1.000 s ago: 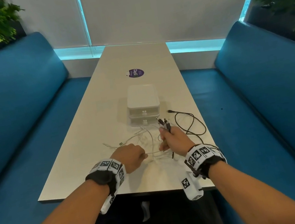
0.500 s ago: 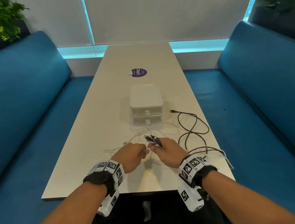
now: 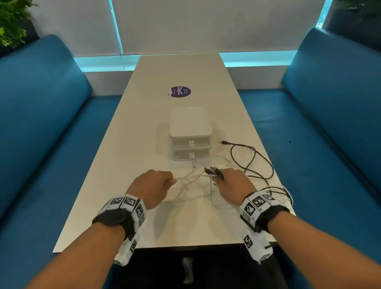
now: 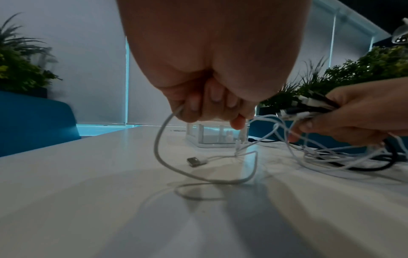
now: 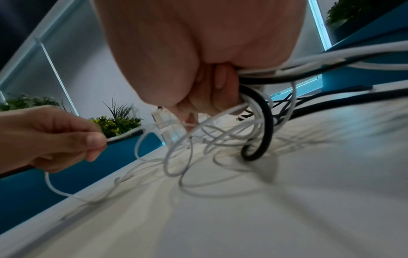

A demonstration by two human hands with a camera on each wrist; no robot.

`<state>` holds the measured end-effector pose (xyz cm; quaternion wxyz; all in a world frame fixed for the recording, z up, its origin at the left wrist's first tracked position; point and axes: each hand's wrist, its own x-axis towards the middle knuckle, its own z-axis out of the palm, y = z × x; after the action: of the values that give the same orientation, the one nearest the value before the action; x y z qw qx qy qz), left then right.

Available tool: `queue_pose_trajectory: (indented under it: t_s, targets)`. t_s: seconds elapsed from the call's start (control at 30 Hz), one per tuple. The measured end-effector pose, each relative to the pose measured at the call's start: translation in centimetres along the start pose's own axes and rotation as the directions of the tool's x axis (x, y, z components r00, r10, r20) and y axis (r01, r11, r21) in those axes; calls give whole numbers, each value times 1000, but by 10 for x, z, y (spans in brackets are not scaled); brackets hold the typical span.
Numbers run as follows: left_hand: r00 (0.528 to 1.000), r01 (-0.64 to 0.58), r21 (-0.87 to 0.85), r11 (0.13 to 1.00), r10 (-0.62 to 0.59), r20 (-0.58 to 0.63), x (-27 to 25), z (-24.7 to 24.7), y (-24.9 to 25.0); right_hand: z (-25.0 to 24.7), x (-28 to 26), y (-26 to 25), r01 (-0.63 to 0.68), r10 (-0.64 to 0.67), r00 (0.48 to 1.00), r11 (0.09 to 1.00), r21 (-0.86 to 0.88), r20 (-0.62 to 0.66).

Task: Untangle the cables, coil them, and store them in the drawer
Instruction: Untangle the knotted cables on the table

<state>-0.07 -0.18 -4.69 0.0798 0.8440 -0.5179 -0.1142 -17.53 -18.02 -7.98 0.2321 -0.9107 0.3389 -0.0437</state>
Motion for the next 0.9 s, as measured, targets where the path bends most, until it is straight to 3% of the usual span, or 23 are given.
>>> queue_pose_trajectory:
  t_s: [0.13,0.27,0.4,0.5,0.67,0.9]
  targets:
    - [998,11,23,1000,-13,66,-1,9,19,1,-7,-9,36,-27,997,992,124,-76]
    - [997,-70,-60,996,73,39,3,15,44,2,-20,-26,182,-188,982,964,193,14]
    - [992,-125,-164,978,129,13,4,16,43,-2,-17,-26,166,-202,973,950,264,114]
    - [991,-125,-170,977,131,23,5,20,32,-6,-16,-23,192,-226,961,960,203,158]
    - [997,-74,-225,972,75,-5,7,11,3,-16,-5,-3,73,-79,991,996,54,106]
    - [1000,-9,-274,962,4,-18,9,14,-4,-14,-3,6,-28,30,999,998,-65,28]
